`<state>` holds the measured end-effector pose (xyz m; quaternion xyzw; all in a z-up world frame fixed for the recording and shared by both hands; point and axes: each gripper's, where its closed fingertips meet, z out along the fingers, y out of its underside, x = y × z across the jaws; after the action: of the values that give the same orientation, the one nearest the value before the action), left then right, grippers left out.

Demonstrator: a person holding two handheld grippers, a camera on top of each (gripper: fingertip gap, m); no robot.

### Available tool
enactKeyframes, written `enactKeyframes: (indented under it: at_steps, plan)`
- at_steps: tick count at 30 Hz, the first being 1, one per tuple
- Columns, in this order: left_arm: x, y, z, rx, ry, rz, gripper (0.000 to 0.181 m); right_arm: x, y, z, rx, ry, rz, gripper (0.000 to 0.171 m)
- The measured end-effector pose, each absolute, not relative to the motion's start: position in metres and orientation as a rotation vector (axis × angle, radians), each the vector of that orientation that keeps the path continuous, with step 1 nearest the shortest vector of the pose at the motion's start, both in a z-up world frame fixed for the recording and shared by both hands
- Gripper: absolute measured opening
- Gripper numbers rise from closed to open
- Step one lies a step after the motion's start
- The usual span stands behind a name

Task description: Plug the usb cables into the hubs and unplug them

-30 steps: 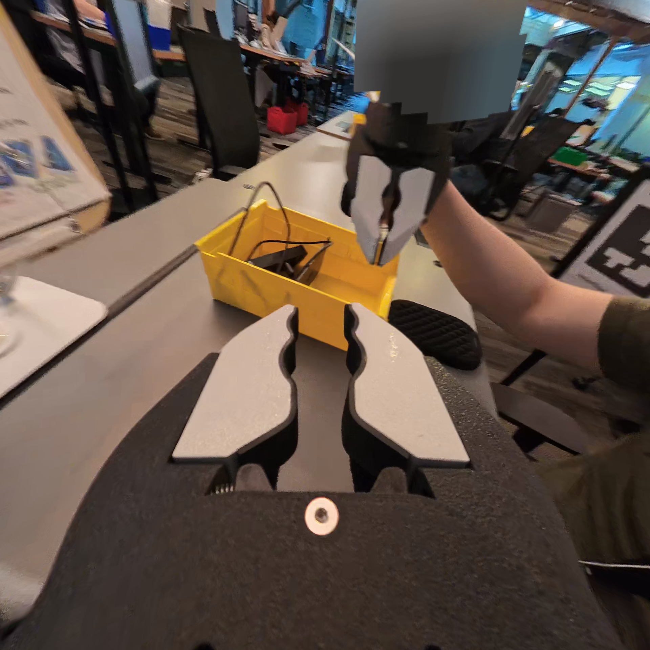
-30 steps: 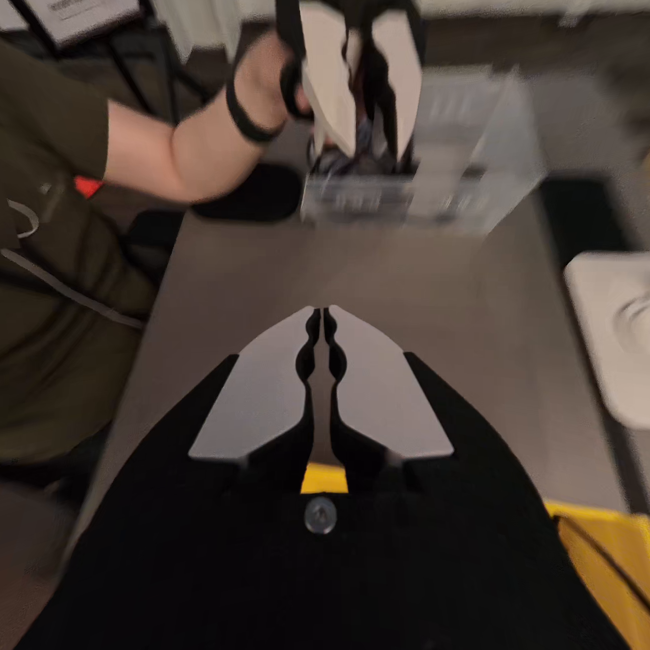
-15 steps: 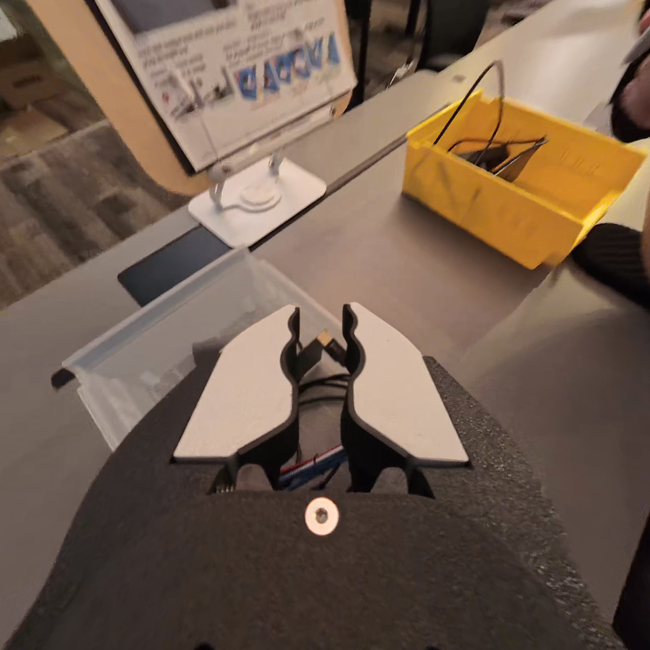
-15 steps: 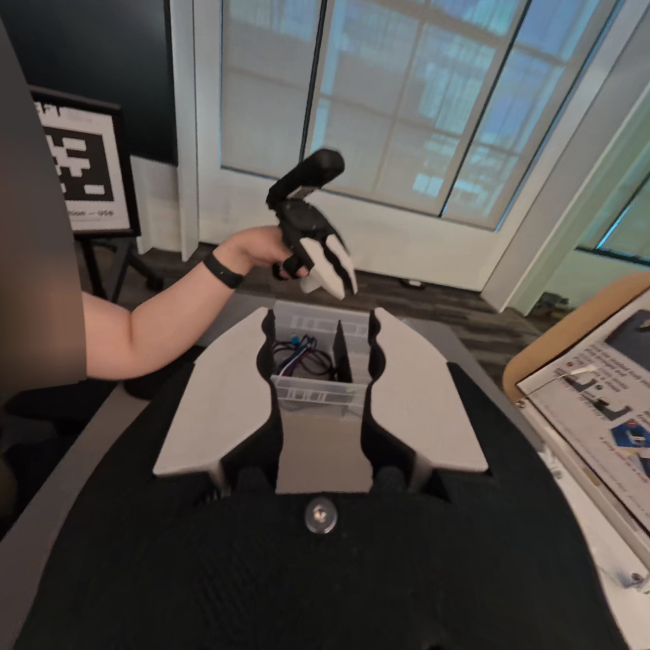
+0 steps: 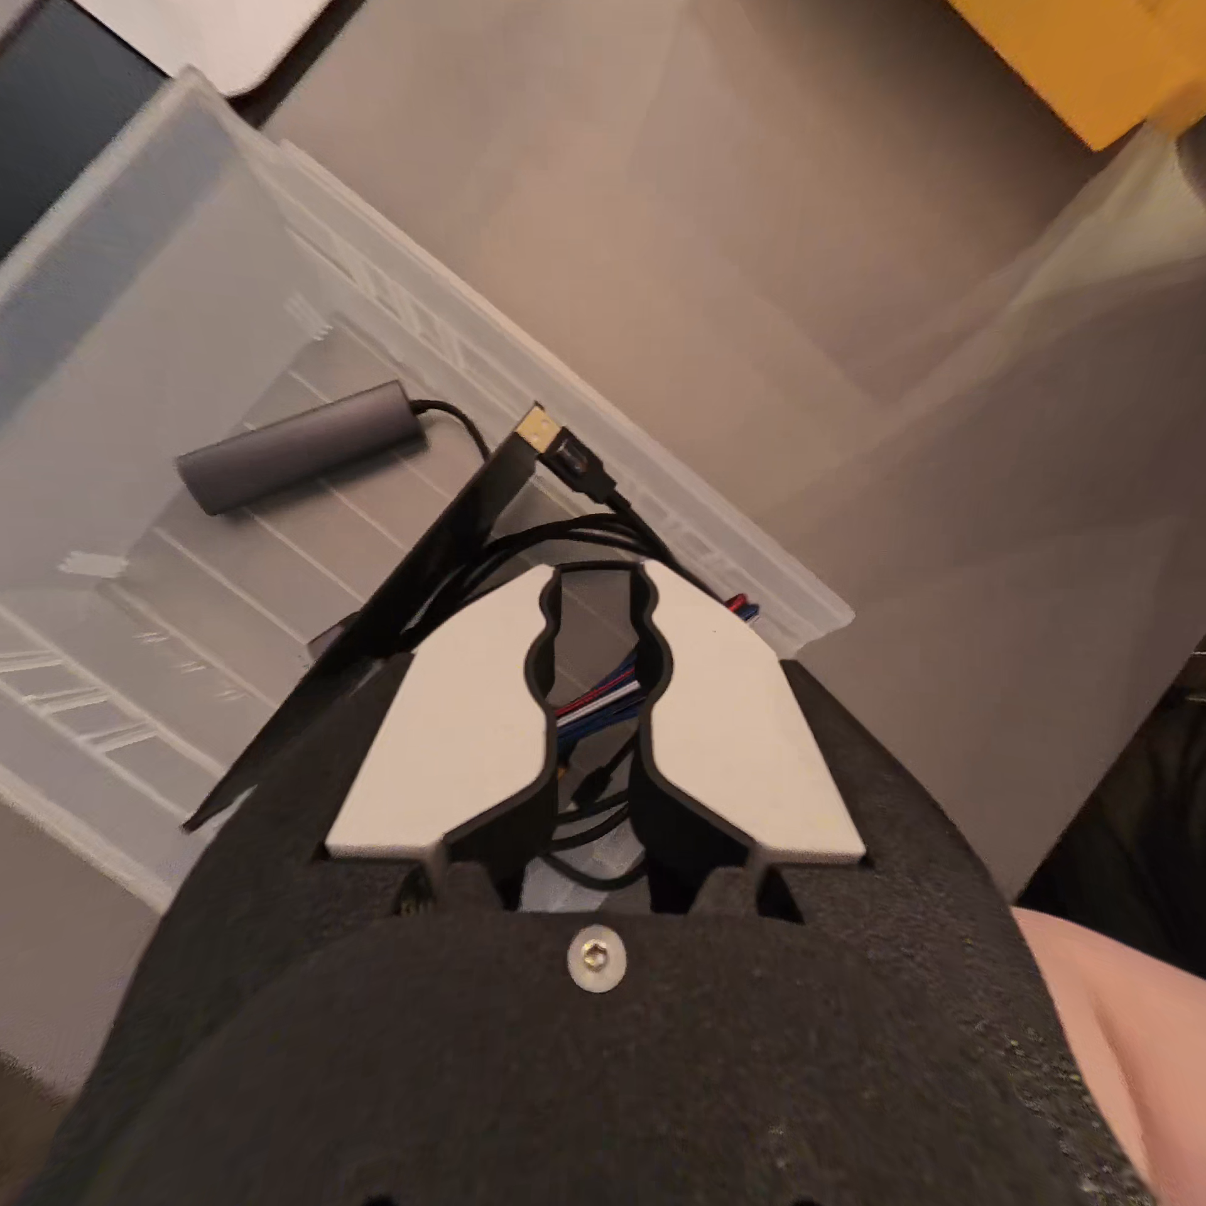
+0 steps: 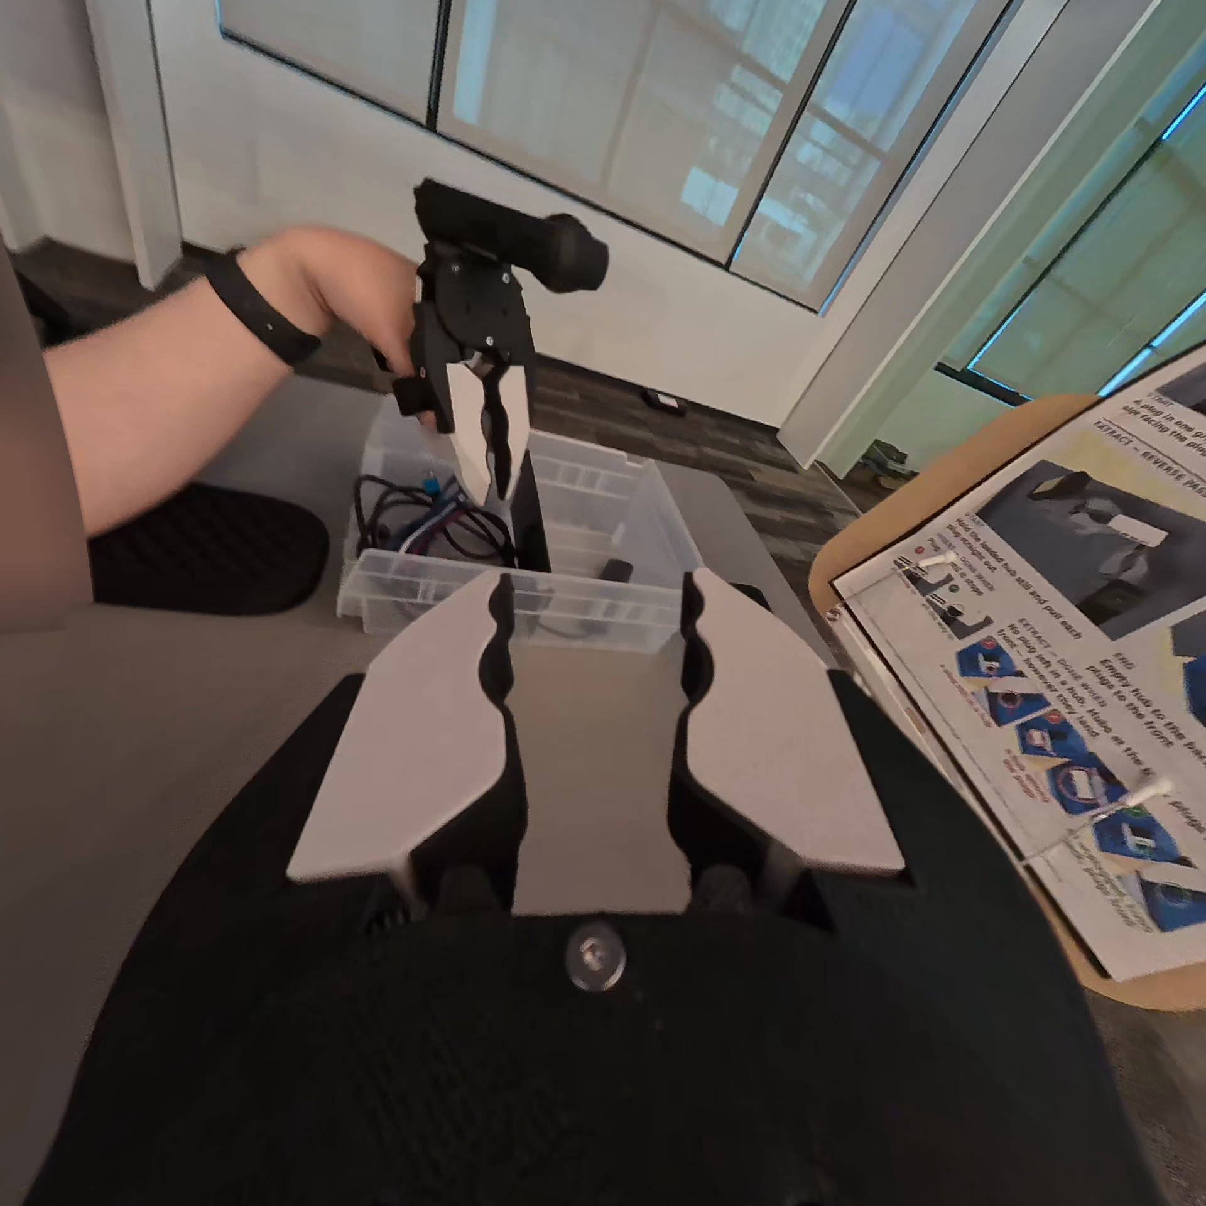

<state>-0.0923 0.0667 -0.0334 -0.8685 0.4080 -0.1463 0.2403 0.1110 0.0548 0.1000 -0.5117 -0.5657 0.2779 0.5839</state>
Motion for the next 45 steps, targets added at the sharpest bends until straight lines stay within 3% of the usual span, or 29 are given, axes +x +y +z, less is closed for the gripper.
enactKeyframes:
  at_steps: [15, 45]
  plan:
    - [-0.063, 0.087, -0.087, -2.524, 1.033, -0.818, 0.023, 0.118, 0.055, 0.099, -1.196, -1.346, 0.556, 0.050]
    - [-0.060, 0.098, -0.080, -2.334, 0.938, -1.173, 0.013, 0.112, 0.063, 0.068, -1.243, -1.457, 0.383, 0.050]
